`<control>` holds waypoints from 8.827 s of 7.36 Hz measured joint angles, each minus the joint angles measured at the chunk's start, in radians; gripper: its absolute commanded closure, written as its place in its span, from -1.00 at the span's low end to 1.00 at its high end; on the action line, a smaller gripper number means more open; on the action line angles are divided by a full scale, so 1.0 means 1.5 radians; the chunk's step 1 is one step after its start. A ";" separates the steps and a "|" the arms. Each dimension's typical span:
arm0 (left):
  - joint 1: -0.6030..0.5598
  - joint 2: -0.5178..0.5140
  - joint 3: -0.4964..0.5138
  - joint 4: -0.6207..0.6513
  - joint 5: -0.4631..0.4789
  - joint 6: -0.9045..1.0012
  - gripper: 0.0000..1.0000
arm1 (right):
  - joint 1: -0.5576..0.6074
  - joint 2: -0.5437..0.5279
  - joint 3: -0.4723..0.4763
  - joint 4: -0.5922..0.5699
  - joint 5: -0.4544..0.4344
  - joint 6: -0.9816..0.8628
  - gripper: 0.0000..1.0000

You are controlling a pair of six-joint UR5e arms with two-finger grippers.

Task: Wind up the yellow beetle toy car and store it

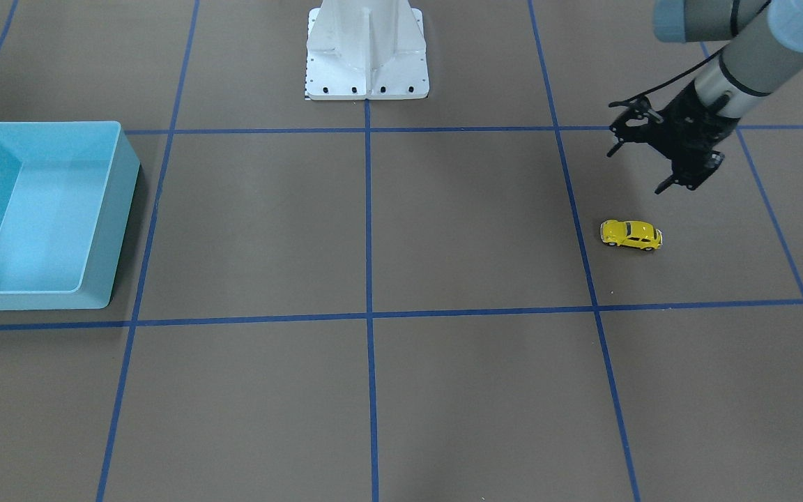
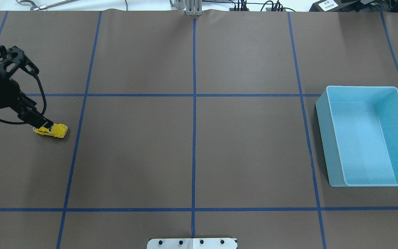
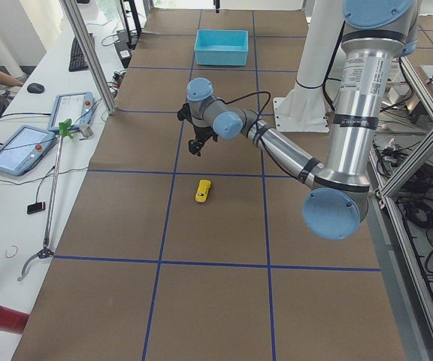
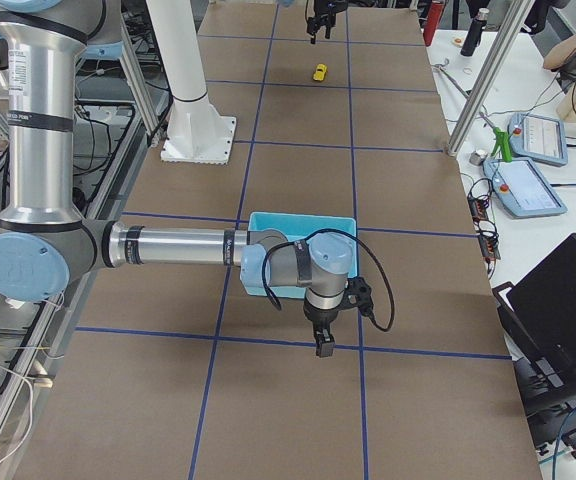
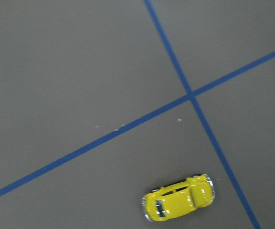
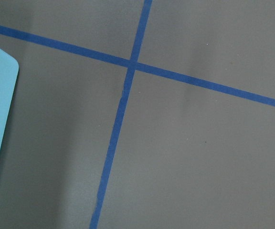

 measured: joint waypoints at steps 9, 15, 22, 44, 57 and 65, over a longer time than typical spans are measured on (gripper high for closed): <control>0.074 -0.018 0.014 0.023 0.109 0.424 -1.00 | 0.000 -0.003 0.000 0.000 0.000 0.001 -0.99; 0.061 -0.022 0.074 0.023 0.130 0.534 -1.00 | 0.000 -0.005 0.000 0.000 0.000 0.001 -0.99; 0.063 -0.061 0.146 0.032 0.113 0.633 -1.00 | 0.000 -0.007 0.000 0.000 0.000 0.002 -0.99; 0.229 -0.114 0.194 0.217 0.506 0.590 -0.82 | 0.000 -0.009 0.001 0.000 0.000 0.004 -0.99; 0.230 -0.115 0.204 0.211 0.504 0.588 0.58 | 0.000 -0.009 0.002 0.000 0.000 0.004 -0.99; 0.102 -0.066 0.146 0.064 0.348 0.565 0.83 | 0.000 -0.010 0.002 0.000 0.000 0.004 -0.99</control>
